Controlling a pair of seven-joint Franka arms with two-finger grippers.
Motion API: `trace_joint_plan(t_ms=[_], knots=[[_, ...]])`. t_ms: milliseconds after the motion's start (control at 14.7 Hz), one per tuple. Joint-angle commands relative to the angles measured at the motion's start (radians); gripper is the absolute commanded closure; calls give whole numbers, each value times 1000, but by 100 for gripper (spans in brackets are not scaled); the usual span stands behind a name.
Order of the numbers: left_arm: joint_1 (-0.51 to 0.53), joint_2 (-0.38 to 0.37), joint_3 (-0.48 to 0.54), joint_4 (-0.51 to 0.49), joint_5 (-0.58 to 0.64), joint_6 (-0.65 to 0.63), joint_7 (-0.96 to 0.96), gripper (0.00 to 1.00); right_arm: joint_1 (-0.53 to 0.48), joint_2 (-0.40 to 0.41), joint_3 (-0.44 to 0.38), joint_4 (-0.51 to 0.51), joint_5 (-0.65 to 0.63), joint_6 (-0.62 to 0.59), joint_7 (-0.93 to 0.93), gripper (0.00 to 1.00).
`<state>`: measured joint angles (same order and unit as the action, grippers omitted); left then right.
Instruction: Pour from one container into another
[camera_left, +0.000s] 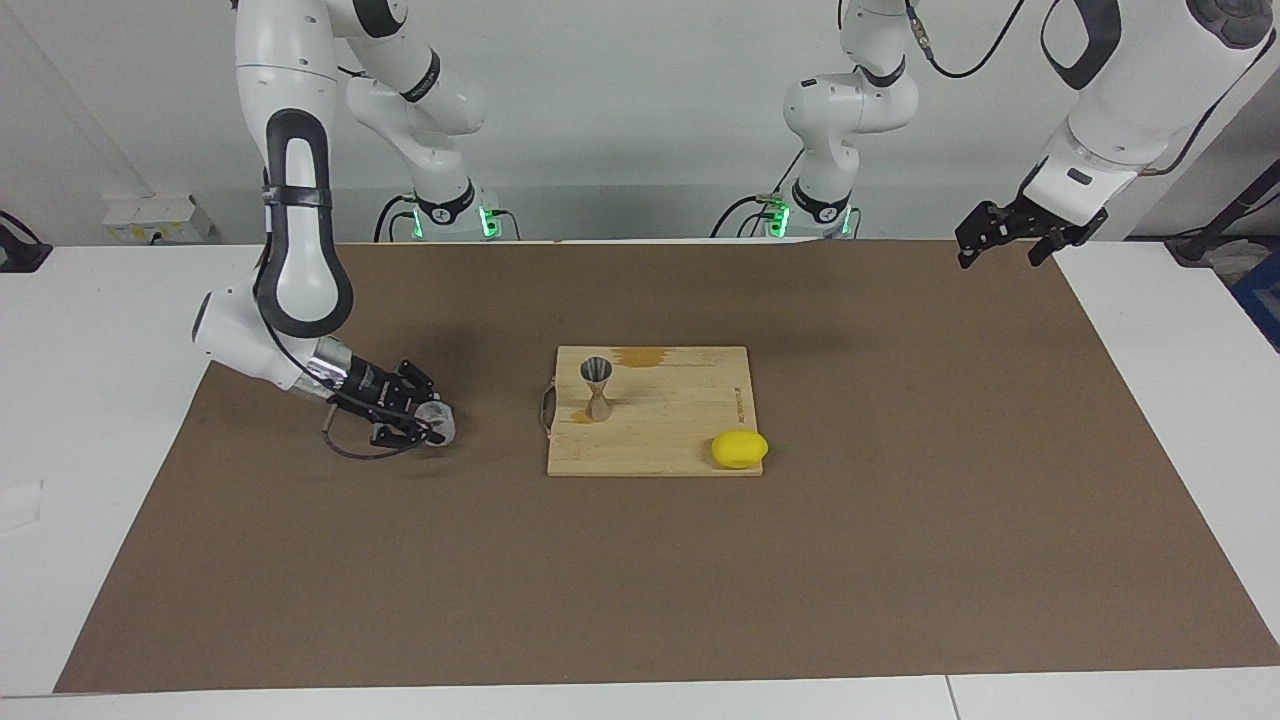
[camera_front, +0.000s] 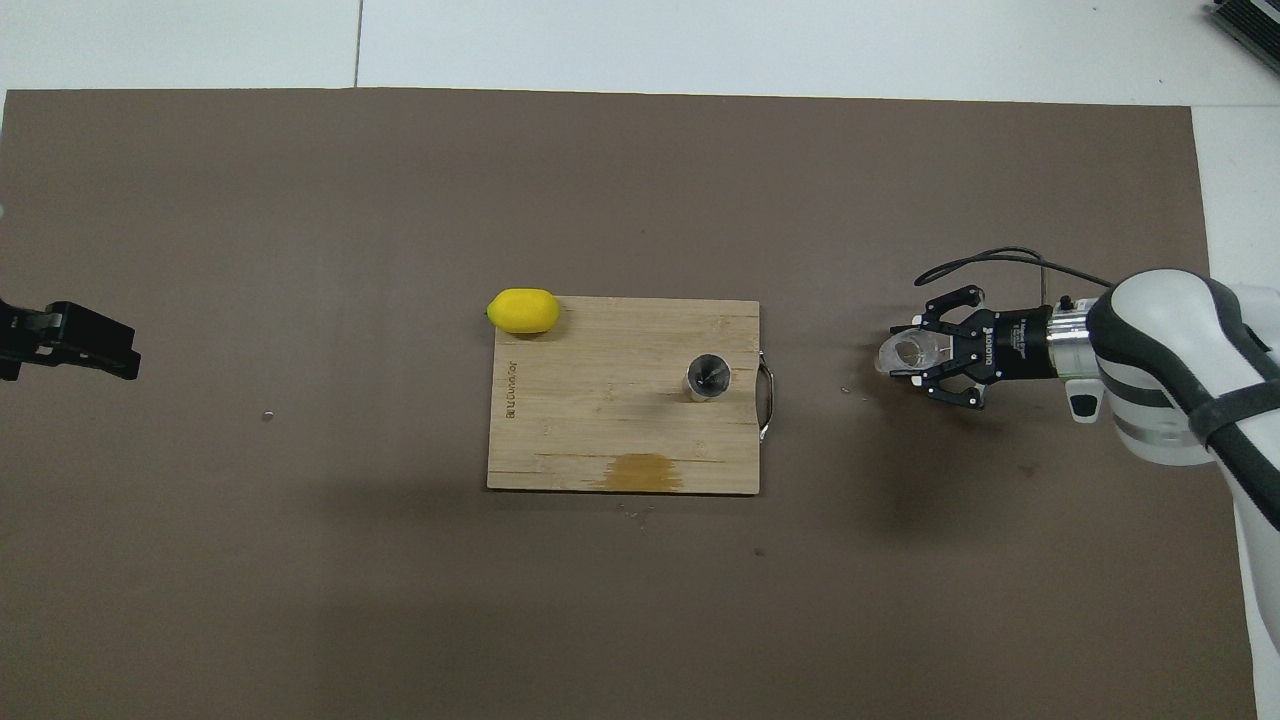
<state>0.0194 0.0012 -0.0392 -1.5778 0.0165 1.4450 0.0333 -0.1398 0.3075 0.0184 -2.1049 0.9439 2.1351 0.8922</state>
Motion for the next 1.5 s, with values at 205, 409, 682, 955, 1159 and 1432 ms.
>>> trace_joint_plan(t_ms=[205,409,682,955,1159,1432], knots=[[1,-24,-1,-25,8,-3,-1,0,3,-79,5,-38,21,28,-36,0],[1,-24,-1,-25,8,-3,-1,0,-3,-140,2,-50,-83,26,-36,0],[1,-24,-1,-25,8,-3,-1,0,6,-208,3,-46,-299,20,-38,0],[1,-24,-1,-25,8,-3,-1,0,63,-258,8,-37,-495,20,-84,0],[1,-24,-1,-25,8,-3,-1,0,109,-300,9,-26,-606,20,-134,0],[1,-24,-1,-25,8,-3,-1,0,160,-315,12,55,-835,-56,-251,0]])
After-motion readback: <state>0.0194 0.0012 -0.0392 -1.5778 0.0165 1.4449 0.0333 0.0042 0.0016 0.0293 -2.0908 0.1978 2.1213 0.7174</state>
